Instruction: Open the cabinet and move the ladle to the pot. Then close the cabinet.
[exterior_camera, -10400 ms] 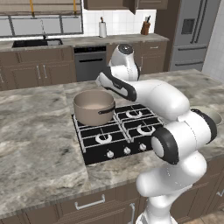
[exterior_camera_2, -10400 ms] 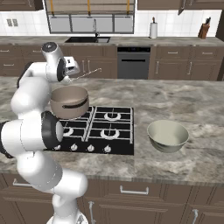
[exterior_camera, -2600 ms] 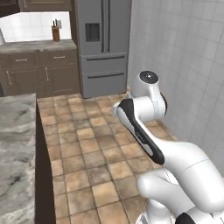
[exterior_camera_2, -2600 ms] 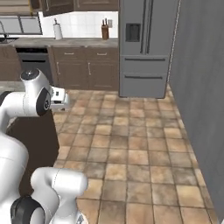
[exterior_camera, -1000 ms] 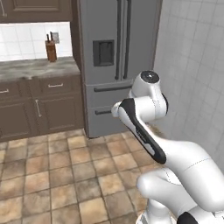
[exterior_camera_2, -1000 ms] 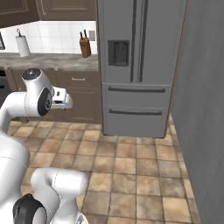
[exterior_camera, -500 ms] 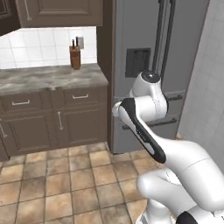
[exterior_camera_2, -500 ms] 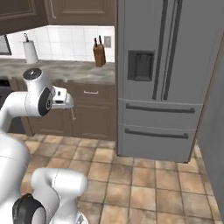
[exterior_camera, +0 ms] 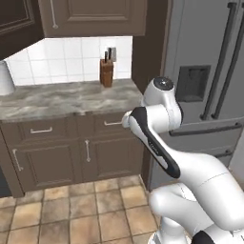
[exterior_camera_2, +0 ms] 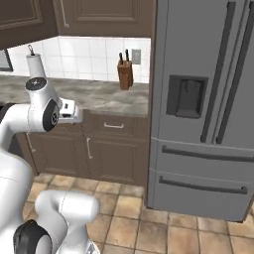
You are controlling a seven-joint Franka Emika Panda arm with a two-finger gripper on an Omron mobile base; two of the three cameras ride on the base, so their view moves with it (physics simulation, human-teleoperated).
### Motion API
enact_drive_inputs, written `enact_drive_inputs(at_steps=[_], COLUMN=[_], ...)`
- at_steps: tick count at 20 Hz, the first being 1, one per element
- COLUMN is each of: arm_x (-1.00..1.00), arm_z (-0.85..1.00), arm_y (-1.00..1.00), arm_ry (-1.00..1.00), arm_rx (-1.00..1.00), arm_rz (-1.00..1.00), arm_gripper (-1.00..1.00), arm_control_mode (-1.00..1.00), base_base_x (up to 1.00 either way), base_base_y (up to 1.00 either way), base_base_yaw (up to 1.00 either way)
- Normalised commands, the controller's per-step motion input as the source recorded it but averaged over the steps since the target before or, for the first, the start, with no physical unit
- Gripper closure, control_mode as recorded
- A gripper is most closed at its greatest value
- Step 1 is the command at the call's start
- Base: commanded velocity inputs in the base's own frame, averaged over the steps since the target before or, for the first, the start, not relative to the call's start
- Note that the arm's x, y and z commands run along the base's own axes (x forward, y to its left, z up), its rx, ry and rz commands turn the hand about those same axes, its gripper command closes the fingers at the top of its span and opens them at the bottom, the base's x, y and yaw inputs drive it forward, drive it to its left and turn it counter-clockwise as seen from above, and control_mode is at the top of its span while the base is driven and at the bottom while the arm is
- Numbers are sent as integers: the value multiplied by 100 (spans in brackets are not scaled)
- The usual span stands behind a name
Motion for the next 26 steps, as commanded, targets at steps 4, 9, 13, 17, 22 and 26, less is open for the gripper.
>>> enact_drive_inputs(at_steps=[4,9,13,17,22,26], arm_x=[0,0,0,0,0,0], arm_z=[0,0,0,0,0,0], arm_y=[0,0,0,0,0,0], arm_ry=[0,0,0,0,0,0], arm_rx=[0,0,0,0,0,0], arm_rz=[0,0,0,0,0,0], arm_gripper=[-100,-100,-100,-100,-100,-100], arm_control_mode=[100,100,100,100,100,100], base_base_x=[82,0,-40,-34,-16,10], base_base_y=[78,100,99,97,100,97], base_base_yaw=[1,-1,-9,-12,-13,-10])
